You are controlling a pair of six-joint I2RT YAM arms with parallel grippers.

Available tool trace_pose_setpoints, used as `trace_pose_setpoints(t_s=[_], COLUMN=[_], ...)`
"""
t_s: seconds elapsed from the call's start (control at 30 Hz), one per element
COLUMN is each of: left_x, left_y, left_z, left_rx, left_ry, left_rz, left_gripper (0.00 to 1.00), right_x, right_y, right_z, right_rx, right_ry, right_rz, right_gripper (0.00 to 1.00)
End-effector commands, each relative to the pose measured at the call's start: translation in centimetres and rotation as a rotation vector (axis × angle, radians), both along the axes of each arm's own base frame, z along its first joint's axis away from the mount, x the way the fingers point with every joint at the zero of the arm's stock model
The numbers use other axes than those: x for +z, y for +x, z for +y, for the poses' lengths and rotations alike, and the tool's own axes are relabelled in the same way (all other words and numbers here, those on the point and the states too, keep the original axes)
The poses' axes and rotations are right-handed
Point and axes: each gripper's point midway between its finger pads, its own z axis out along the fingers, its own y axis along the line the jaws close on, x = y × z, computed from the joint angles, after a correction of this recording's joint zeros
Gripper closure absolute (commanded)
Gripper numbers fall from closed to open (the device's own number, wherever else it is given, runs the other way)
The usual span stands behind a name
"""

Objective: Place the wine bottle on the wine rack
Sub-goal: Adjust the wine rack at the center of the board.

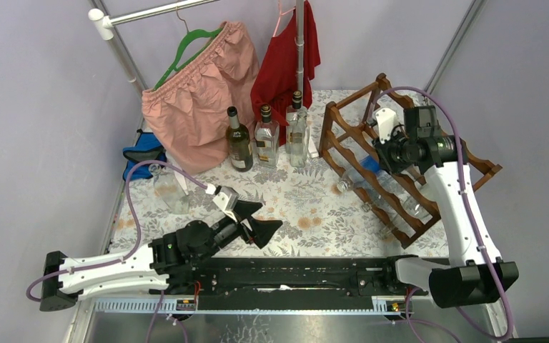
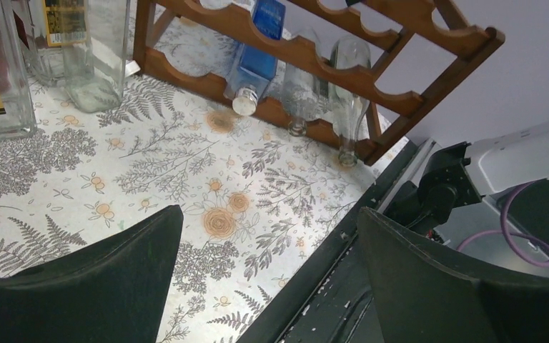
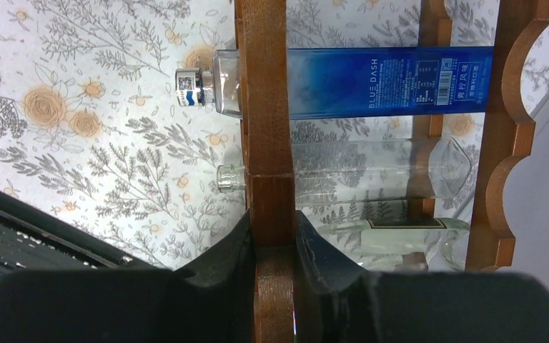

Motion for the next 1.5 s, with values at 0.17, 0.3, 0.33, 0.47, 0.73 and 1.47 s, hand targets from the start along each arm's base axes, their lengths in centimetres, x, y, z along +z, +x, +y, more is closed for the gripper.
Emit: trace_pose_setpoints(t_s=[0.17,0.3,0.33,0.47,0.73,1.47], left_x=[2.1,3.0,3.0,3.7,7.5,10.9], left_y=[-0.1,-0.3,-0.3,-0.2,7.0,25.5], left_z=[-0.1,-0.8,-1.1,-2.2,-2.5,-6.9], left_rx=[-0.012,-0.04,-0.047,-0.078,0.007,0.431], left_ry=[-0.094,-0.144,-0.149,-0.173,-0.181,0.512], left_rz=[-0.02,-0.027,-0.024,-0.011,0.115,0.118], left_gripper=[0.01,0.01,0.01,0.01,0.01,0.23], right_x=[3.5,4.6,4.9,7.1,11.6,12.5], right_y=[-3.4,-3.6,-3.5,-2.5,-0.9,-1.2], right_z=[-0.5,-0.5,-0.4,0.4,4.9,7.9], right_rx=[0.001,0.012,0.018,0.052,0.24,0.301], right_ry=[-0.002,-0.004,-0.001,0.024,0.212,0.401], right_rz=[-0.115,-0.144,-0.149,-0.189,-0.289,-0.398], right_gripper=[0.93,0.48,0.37,0.08,0.0,0.0])
